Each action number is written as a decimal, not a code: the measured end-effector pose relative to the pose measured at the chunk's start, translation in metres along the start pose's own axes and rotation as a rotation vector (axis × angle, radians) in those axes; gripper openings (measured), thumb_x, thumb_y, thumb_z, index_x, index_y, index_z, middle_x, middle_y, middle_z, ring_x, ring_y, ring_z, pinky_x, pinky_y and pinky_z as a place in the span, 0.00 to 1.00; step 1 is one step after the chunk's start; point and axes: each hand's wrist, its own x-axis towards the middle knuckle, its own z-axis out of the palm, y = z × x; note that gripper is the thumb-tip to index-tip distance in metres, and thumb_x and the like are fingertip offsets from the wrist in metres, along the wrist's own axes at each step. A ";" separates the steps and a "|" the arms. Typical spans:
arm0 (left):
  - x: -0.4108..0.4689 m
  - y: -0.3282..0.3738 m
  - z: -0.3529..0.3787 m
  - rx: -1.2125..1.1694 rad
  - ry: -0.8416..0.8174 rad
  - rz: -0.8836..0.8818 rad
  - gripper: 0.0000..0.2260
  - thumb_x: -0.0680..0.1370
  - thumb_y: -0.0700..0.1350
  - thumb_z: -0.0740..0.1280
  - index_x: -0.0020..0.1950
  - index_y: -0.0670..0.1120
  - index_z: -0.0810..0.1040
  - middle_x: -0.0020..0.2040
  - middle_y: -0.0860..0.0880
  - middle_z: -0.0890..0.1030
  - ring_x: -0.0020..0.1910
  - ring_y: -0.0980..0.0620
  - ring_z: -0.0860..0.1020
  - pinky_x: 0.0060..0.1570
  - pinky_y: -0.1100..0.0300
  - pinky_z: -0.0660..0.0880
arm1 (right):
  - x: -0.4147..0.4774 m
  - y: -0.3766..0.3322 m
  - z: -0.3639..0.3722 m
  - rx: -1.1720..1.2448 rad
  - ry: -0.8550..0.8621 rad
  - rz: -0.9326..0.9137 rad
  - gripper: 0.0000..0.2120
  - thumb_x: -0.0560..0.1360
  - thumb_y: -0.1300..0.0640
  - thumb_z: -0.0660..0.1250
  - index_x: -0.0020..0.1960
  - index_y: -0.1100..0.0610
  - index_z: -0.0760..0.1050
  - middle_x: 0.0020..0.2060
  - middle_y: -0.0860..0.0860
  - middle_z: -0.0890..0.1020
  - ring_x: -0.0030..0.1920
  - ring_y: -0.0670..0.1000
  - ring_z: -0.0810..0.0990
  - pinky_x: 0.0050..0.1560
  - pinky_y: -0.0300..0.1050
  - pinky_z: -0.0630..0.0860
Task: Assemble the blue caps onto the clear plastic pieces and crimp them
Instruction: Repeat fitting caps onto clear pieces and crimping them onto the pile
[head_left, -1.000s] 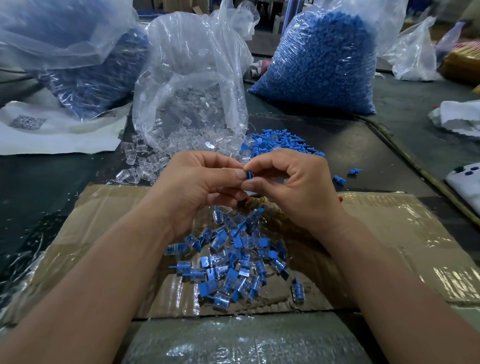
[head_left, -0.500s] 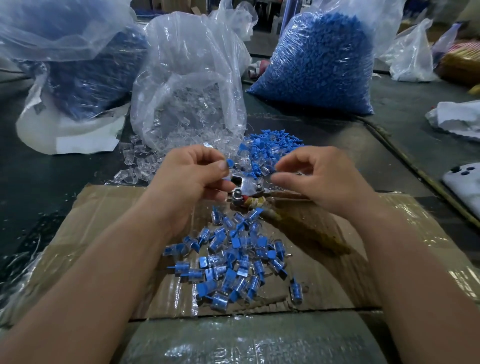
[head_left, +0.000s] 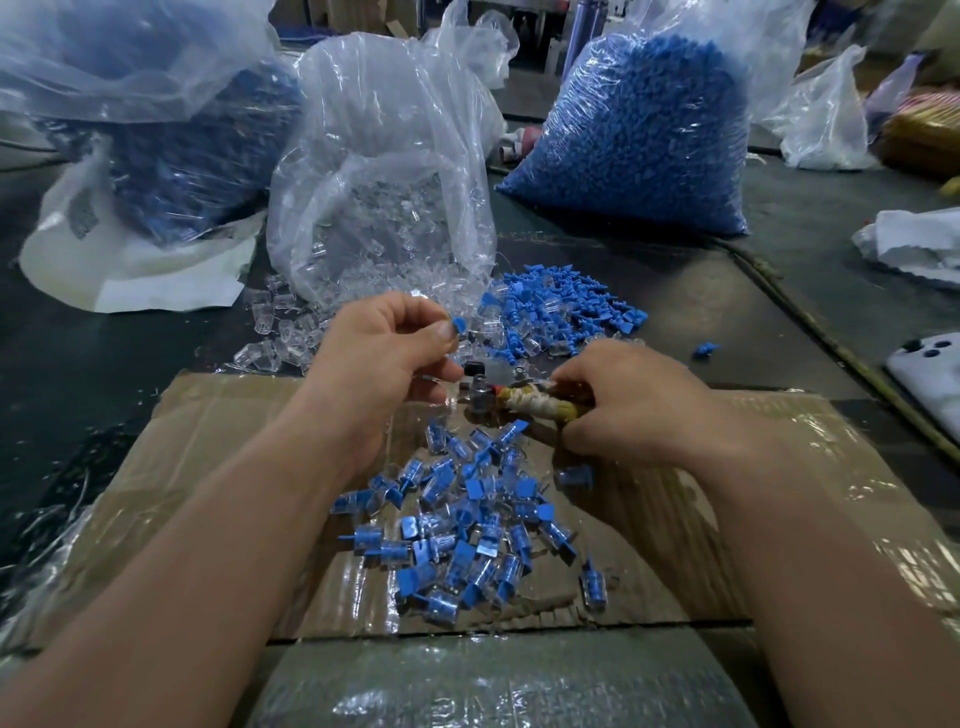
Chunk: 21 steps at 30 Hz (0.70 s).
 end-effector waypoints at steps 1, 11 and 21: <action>0.000 0.000 0.000 0.000 -0.001 0.002 0.06 0.76 0.34 0.63 0.42 0.43 0.74 0.34 0.48 0.77 0.27 0.58 0.78 0.25 0.66 0.74 | 0.001 -0.004 0.003 -0.058 0.039 0.002 0.03 0.68 0.53 0.66 0.39 0.49 0.73 0.37 0.46 0.71 0.38 0.46 0.71 0.32 0.43 0.66; 0.001 -0.001 0.002 -0.020 0.042 0.079 0.07 0.77 0.35 0.62 0.41 0.45 0.74 0.26 0.56 0.78 0.27 0.59 0.77 0.24 0.66 0.74 | 0.001 0.005 0.001 0.086 0.390 0.013 0.10 0.73 0.57 0.63 0.36 0.47 0.65 0.35 0.45 0.66 0.37 0.49 0.66 0.34 0.44 0.58; -0.003 0.002 0.004 -0.027 0.042 0.104 0.07 0.77 0.34 0.61 0.41 0.44 0.74 0.30 0.53 0.78 0.28 0.58 0.77 0.25 0.67 0.73 | 0.000 -0.005 0.006 0.196 0.294 -0.112 0.05 0.75 0.56 0.63 0.44 0.49 0.67 0.36 0.41 0.69 0.36 0.41 0.67 0.33 0.34 0.59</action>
